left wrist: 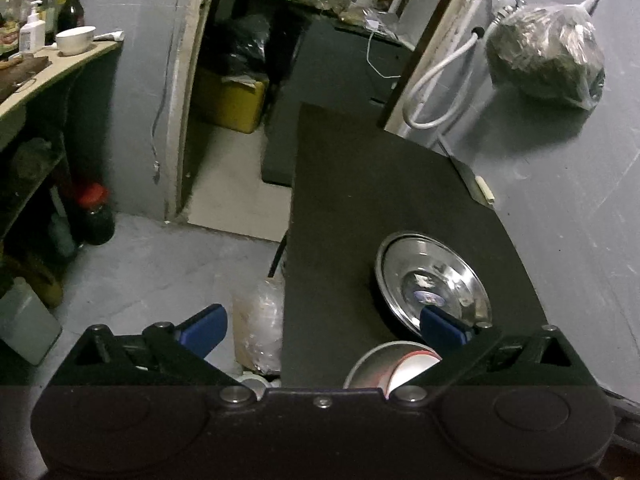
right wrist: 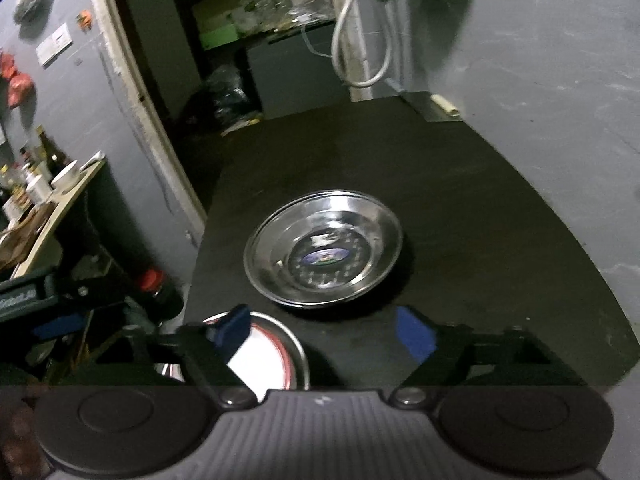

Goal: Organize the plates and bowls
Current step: 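Open both grippers to release the bowl, then move both grippers to the rim of the steel pot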

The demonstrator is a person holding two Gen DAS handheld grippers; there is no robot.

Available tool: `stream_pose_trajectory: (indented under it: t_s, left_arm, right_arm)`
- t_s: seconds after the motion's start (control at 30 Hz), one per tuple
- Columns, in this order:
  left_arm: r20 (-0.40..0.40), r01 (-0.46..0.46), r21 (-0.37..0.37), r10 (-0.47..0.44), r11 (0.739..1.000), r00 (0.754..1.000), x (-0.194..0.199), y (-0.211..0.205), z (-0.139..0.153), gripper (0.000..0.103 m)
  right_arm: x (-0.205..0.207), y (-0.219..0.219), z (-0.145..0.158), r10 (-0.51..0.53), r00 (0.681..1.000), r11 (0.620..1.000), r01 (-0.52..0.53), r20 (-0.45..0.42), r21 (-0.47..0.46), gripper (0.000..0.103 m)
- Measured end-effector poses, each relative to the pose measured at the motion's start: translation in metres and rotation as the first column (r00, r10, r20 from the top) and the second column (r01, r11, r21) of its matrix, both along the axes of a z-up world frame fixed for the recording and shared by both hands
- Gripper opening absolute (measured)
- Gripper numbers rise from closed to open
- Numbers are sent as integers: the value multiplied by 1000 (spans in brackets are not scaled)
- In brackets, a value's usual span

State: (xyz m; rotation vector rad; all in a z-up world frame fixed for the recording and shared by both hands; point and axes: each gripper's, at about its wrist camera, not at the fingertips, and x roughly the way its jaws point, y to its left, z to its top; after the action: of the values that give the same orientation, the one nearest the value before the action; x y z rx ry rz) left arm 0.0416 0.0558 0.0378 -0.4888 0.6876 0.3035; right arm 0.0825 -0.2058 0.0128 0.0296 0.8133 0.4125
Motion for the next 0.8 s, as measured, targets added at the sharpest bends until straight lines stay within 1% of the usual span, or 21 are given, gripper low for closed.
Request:
stream_pose_trajectory:
  t_s: [0.07,0.13,0.23,0.33,0.47,0.63,0.8]
  left_arm:
    - [-2,-9,2,9,1000,1000,-2,3,-1,102]
    - [-9,-10,14,10,1000,1000,-4,6,-2,102]
    - [-11,-7,65,8,998,1000,-8,6,-2,102]
    - [-14,-4,89,5,996,1000,-16,9,-3,102]
    - [-42,-9,86,12,996,999,-23,12,-11,102]
    - [-73,1,80,5,997,997,-28,11,-20,102]
    - [-102,38,78,-30,996,994,-25,4,-29,102]
  right_arm:
    - [0,-3,-1,-26,1000,1000,26,2,-5,98]
    - [-1,-5,-2,-51,999,999,51,8,-8,103]
    - [-1,-8,-4,-81,997,997,81,16,-13,103]
    - [-2,-9,-8,-102,994,994,103,32,-30,103]
    - [-5,-10,-13,-123,991,990,125,44,-61,103]
    - [-4,-12,-23,-130,991,988,130,1,-88,103]
    - [-5,-13,-34,-124,991,985,117,-43,-126,103]
